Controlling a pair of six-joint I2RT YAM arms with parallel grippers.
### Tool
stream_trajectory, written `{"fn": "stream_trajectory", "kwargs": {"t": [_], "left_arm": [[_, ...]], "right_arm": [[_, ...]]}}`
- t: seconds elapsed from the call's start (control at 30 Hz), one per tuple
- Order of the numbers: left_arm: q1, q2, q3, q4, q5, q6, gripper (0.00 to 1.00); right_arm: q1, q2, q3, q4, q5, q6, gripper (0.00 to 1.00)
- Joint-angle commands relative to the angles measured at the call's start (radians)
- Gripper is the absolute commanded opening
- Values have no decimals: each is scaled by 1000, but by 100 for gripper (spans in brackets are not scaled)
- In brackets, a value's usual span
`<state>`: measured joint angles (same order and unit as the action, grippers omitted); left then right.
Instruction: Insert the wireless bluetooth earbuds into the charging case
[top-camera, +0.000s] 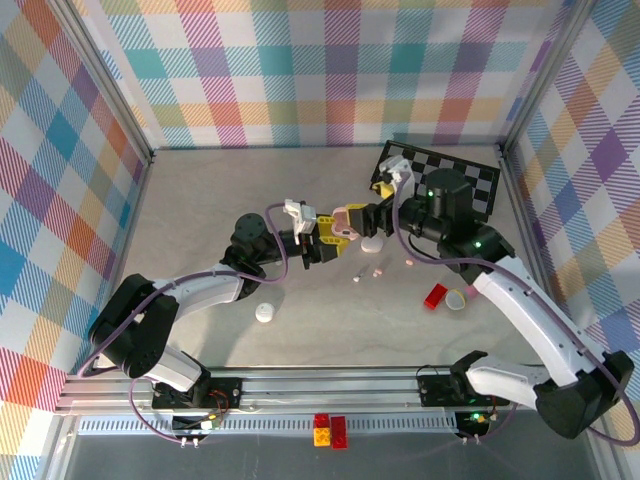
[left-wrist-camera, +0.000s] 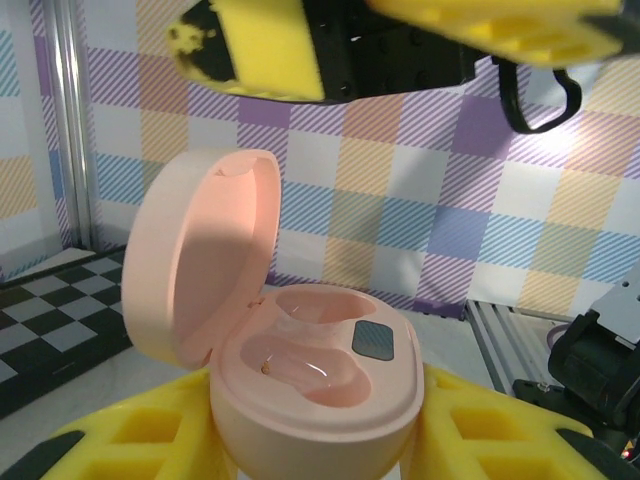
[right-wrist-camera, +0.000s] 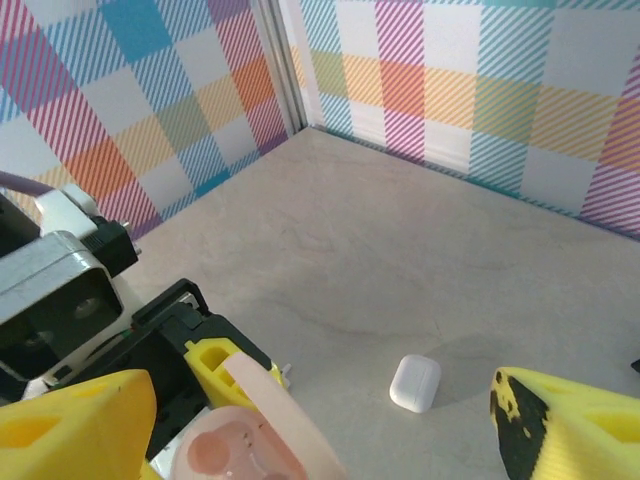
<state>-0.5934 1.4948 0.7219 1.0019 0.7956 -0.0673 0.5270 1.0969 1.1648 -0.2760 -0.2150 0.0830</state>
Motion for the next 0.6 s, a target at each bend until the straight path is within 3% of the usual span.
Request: {"fn": "stream_trajectory", "kwargs": {"t": [0.0,0.13,0.23,0.57], "left_arm": [[16,-10,-22,70,17,-12,40],[30,-29,-40,72,14,-12,40],[38,-46,-49,65,16,-10,40],[47,-106,-62,-8,7,28,40]], "right_arm": [[-92,-75,-65,-12,41,192,84],[-279,-130,-180,-112,68,398,83],[-370,-127,-260,-149,8,421,83],[-395,126,-384,-110,-72,490,82]]}}
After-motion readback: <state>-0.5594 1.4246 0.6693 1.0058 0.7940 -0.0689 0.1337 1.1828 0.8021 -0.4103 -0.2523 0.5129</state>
